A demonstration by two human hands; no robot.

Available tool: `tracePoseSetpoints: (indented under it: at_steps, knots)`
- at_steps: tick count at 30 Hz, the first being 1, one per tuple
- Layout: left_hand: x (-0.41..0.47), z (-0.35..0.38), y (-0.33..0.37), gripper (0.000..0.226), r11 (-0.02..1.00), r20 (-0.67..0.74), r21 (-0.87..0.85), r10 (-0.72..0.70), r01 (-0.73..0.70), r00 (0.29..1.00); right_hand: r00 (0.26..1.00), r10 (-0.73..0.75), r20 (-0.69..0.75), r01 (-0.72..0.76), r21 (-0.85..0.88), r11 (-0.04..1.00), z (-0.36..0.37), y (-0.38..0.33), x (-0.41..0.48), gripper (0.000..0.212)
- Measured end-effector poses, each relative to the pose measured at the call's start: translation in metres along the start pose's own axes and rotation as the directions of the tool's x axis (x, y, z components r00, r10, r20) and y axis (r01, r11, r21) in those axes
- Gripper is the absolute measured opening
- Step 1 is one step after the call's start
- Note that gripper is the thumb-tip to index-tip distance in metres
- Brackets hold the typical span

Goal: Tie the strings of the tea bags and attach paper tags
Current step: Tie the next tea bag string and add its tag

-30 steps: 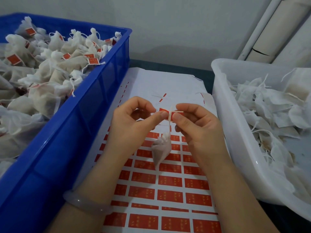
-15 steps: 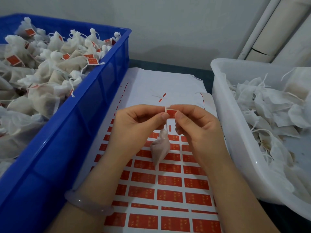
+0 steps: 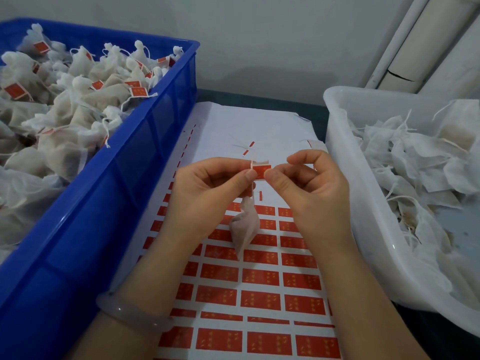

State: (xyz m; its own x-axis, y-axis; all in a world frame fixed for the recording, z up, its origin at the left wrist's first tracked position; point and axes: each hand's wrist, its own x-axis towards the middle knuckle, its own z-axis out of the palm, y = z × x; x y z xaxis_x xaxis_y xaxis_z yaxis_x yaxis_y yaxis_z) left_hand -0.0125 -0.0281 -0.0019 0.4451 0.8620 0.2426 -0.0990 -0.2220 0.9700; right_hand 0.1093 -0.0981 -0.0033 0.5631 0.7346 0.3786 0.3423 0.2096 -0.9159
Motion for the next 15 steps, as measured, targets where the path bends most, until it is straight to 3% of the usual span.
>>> tracePoseSetpoints:
  at_steps: [6, 10, 15]
  knots:
    - [0.0003, 0.0005, -0.0005, 0.015, 1.000, 0.002, 0.004, 0.009, -0.009, 1.000, 0.999, -0.009, -0.043, 0.007, -0.030, 1.000, 0.0012, 0.0008, 0.0004, 0.029]
    - [0.0002, 0.0008, -0.0005, 0.009, 1.000, 0.023, 0.015, 0.014, -0.015, 1.000, 0.988, -0.057, -0.147, 0.038, -0.127, 0.991, 0.0004, 0.0060, 0.0010, 0.027]
    - [0.0009, 0.0006, -0.0001, 0.016, 1.000, 0.009, 0.002, 0.020, -0.020, 1.000, 0.999, 0.031, 0.030, -0.031, -0.027, 0.999, 0.0008, 0.0042, 0.0015, 0.022]
